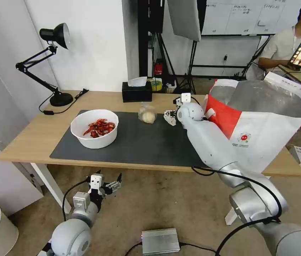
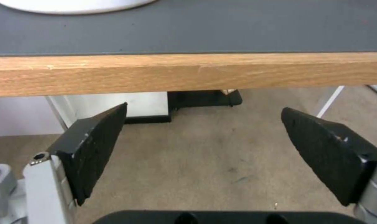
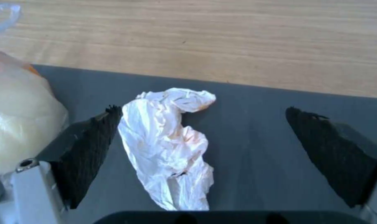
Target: Pick up the trash from the table and place it into the takeout bag.
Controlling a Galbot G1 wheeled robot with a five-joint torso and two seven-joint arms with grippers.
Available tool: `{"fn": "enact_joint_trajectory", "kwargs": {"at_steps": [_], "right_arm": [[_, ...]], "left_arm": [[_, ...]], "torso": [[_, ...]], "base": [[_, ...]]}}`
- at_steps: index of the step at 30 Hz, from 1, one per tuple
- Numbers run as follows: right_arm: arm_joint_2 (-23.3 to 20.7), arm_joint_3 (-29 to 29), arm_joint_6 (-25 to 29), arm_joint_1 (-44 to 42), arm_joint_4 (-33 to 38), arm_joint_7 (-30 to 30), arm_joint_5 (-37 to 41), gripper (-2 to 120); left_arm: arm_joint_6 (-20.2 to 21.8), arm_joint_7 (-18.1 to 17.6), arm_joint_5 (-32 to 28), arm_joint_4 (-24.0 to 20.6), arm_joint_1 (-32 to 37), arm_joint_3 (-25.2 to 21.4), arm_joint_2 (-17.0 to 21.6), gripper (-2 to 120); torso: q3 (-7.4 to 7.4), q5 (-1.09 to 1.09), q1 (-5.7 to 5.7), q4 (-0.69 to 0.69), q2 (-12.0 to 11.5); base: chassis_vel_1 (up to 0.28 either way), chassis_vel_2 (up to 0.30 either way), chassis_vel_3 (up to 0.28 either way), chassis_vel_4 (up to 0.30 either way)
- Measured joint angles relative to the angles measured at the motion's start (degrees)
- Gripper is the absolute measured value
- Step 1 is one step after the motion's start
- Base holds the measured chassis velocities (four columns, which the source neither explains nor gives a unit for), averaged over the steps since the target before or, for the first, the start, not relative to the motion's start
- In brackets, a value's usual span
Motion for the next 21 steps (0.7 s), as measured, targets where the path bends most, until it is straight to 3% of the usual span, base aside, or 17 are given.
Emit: {"fn": "enact_joint_trajectory", "kwargs": {"at_steps": [21], "right_arm": [[0.6,0.28,-0.03,-0.23,-1.23,-3.53,-2.07,100]], "left_arm": [[-0.08,0.0,0.28,0.16,0.1,0.43,-0.39,100]], "torso": [[0.0,0.0,0.0,0.0,0.0]], "base": [[0.0,0.0,0.0,0.0]]}}
